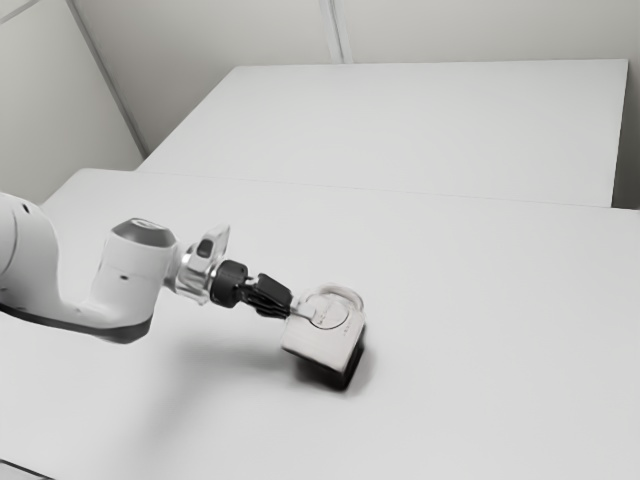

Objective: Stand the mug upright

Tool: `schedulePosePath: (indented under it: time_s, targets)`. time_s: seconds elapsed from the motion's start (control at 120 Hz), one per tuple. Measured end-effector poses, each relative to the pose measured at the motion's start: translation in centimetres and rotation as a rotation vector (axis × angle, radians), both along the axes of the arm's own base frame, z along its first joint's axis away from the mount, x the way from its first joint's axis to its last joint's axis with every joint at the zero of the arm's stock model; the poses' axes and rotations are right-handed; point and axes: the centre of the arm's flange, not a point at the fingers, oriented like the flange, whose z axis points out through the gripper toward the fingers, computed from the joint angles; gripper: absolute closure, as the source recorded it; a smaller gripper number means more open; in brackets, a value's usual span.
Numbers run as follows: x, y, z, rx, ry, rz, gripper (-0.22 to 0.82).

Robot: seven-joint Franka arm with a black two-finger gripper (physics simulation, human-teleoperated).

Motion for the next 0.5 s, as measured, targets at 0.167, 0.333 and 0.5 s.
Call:
schedulePosePath:
  time_s: [0.167, 0.333, 0.5]
  targets:
    - [1.1, -0.1, 3.6, 0.048, -0.113, -0.039, 0.76]
    - [3.7, 0.0, 8.7, 0.346, -0.229, -0.222, 0.78]
    - [4.8, 2.1, 11.6, 0.705, -0.231, -0.344, 0.78]
